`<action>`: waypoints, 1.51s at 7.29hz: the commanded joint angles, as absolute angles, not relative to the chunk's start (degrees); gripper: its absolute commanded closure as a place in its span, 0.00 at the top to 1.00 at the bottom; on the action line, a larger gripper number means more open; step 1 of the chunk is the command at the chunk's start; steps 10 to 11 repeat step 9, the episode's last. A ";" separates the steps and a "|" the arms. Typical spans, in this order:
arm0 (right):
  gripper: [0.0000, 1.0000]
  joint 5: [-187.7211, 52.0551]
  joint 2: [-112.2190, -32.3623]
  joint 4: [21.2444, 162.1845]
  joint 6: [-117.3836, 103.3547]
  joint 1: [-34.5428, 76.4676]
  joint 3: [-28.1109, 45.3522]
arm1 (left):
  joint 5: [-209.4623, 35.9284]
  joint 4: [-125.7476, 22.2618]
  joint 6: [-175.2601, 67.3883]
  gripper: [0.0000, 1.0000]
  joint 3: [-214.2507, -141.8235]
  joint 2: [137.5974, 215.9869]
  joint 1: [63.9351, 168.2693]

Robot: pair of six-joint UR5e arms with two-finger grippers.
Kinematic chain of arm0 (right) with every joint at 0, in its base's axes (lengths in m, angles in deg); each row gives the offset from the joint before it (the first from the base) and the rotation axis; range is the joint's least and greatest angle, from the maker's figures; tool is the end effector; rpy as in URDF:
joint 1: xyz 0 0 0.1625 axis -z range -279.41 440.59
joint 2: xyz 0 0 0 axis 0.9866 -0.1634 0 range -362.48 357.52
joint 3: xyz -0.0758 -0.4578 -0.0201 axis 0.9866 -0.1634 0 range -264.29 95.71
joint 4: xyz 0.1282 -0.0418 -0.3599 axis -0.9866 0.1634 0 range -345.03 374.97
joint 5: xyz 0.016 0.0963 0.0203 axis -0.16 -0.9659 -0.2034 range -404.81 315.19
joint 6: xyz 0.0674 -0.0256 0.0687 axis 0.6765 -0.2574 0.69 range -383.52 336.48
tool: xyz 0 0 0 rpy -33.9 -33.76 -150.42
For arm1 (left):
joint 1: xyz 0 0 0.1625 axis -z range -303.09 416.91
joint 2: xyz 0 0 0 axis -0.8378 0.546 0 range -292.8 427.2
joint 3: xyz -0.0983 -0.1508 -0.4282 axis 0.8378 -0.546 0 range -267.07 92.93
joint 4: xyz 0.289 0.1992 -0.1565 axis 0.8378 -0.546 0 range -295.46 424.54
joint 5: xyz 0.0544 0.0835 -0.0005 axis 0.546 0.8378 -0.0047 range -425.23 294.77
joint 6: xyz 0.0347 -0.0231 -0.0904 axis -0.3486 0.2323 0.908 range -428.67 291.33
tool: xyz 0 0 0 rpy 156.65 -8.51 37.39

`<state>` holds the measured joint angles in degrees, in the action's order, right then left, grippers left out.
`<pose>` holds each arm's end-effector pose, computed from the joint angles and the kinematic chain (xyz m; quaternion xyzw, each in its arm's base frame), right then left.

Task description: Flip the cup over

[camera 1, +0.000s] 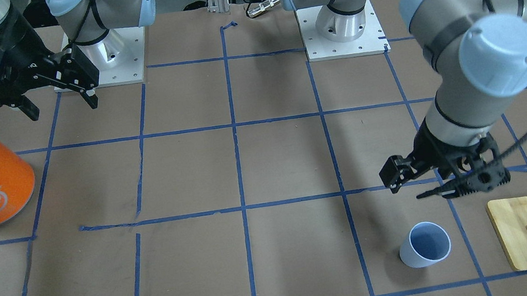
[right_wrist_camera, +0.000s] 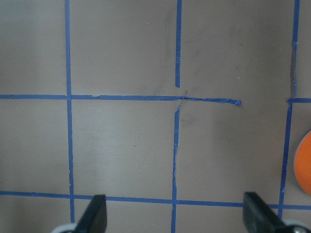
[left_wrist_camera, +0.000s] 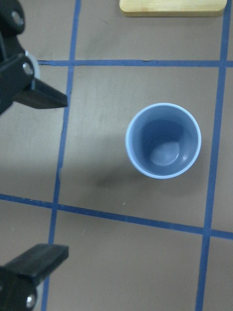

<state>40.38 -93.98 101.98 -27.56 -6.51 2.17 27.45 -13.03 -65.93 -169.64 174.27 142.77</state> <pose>0.1189 -0.4567 0.5628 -0.0108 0.9989 -0.0204 0.0408 -0.0853 -0.6038 0.4516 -0.0605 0.9976 -0.0240 0.0237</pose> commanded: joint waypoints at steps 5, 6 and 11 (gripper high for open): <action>1.00 38.78 -93.19 102.86 -27.47 -6.15 2.28 | 24.68 -23.00 -62.60 1.00 -174.86 158.00 146.01; 1.00 38.86 -91.53 102.86 -27.47 -6.07 2.29 | 24.77 -24.31 -62.60 1.00 -175.39 157.03 146.46; 1.00 38.86 -91.43 103.03 -26.86 -6.07 2.29 | 24.94 -25.73 -62.95 1.00 -176.18 155.70 146.47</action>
